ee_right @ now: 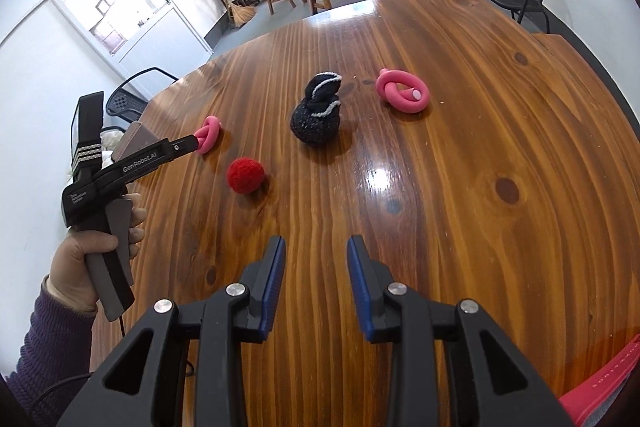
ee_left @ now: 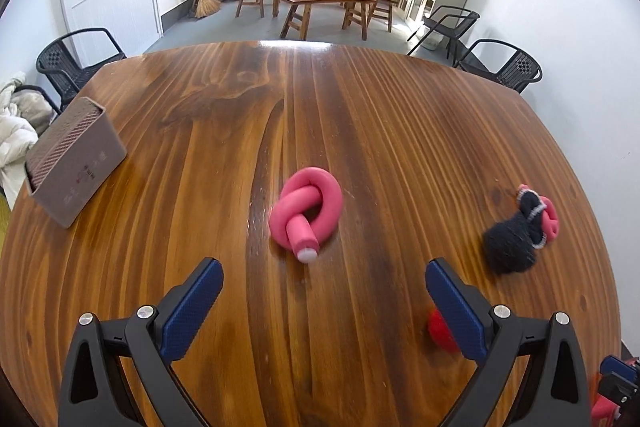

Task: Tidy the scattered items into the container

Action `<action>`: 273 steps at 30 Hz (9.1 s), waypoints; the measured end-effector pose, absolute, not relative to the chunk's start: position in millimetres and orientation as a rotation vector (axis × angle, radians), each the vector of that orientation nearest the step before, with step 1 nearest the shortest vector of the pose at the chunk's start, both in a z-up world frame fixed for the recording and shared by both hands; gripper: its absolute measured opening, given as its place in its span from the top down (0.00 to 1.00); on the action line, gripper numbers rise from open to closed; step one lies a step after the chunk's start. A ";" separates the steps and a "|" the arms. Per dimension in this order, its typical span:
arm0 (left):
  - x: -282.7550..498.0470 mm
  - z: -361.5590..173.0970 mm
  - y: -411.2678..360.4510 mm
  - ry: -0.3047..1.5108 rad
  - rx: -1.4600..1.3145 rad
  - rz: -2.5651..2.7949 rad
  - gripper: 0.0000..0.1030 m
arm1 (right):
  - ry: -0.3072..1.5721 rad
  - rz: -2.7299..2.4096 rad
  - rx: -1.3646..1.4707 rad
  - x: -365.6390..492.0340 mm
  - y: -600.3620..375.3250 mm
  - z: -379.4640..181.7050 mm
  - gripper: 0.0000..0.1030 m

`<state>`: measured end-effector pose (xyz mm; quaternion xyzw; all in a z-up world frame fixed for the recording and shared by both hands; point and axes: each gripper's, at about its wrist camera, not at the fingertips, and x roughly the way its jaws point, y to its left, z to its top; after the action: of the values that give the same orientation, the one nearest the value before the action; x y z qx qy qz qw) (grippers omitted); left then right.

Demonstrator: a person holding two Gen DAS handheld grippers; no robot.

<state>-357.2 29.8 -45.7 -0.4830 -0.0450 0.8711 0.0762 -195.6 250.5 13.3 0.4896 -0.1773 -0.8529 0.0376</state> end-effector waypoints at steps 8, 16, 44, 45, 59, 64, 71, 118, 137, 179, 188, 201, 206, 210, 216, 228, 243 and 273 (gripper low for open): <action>-394.4 -68.1 21.6 -0.130 -1.476 2.622 0.01 | -0.524 -2.619 1.492 -231.3 244.2 4.6 0.66; -413.6 -86.8 23.2 -0.146 -1.531 2.598 0.01 | -0.524 -2.637 1.480 -276.3 245.3 -5.9 0.66; -362.8 -45.5 35.6 -0.183 -1.361 2.584 0.50 | -0.319 -2.678 1.470 -346.9 228.7 -26.7 0.58; -354.8 -38.8 39.1 -0.181 -1.349 2.579 0.50 | -0.311 -2.684 1.446 -336.5 228.8 -18.0 0.58; -217.6 28.5 147.1 -0.073 -1.242 2.357 0.50 | -0.497 -2.793 1.387 -143.6 294.5 41.5 0.58; -159.6 43.7 196.7 -0.053 -1.225 2.261 0.50 | -0.557 -2.898 1.409 -68.1 344.0 54.4 0.58; -103.6 58.5 242.3 -0.019 -1.214 2.199 0.50 | -0.611 -3.045 1.509 14.0 413.0 63.2 0.58; 24.1 48.4 416.7 0.134 -1.185 1.958 0.50 | -0.808 -3.081 1.450 170.9 524.7 75.1 0.38; -38.6 34.9 215.0 -0.184 -1.394 2.421 0.00 | -0.471 -2.612 1.384 83.9 353.4 46.2 0.38; -301.9 -61.5 119.3 -0.104 -1.537 2.492 0.14 | -0.460 -2.755 1.744 -0.4 315.7 9.0 0.70; -314.9 -70.5 118.7 -0.026 -1.526 2.499 0.63 | -0.433 -2.755 1.702 15.7 296.9 26.1 0.70; -226.5 1.7 165.5 0.043 -1.311 2.391 0.63 | -0.498 -2.844 1.605 50.8 322.0 53.1 0.70; -167.0 22.8 216.8 0.090 -1.243 2.272 0.63 | -0.543 -2.892 1.580 78.6 345.8 62.1 0.70; -119.0 31.4 260.1 0.088 -1.225 2.151 0.63 | -0.598 -2.960 1.565 104.9 374.5 70.3 0.70; -60.5 45.7 322.7 0.075 -1.192 1.993 0.63 | -0.699 -3.067 1.554 143.3 428.5 79.1 0.70; 3.0 27.6 417.7 0.185 -1.200 1.908 0.63 | -0.767 -3.007 1.569 147.2 485.1 40.8 0.70; 10.0 0.0 445.2 0.237 -1.279 1.959 0.24 | -0.746 -2.876 1.588 146.1 504.8 11.5 0.69; -105.9 36.3 191.3 -0.165 -1.335 2.413 0.01 | -0.697 -2.736 1.250 -97.5 393.3 92.9 0.43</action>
<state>-105.9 191.3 36.3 -0.4746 -0.0588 0.8578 0.1886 -97.5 393.3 92.9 0.4047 -0.2257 -0.8857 0.0271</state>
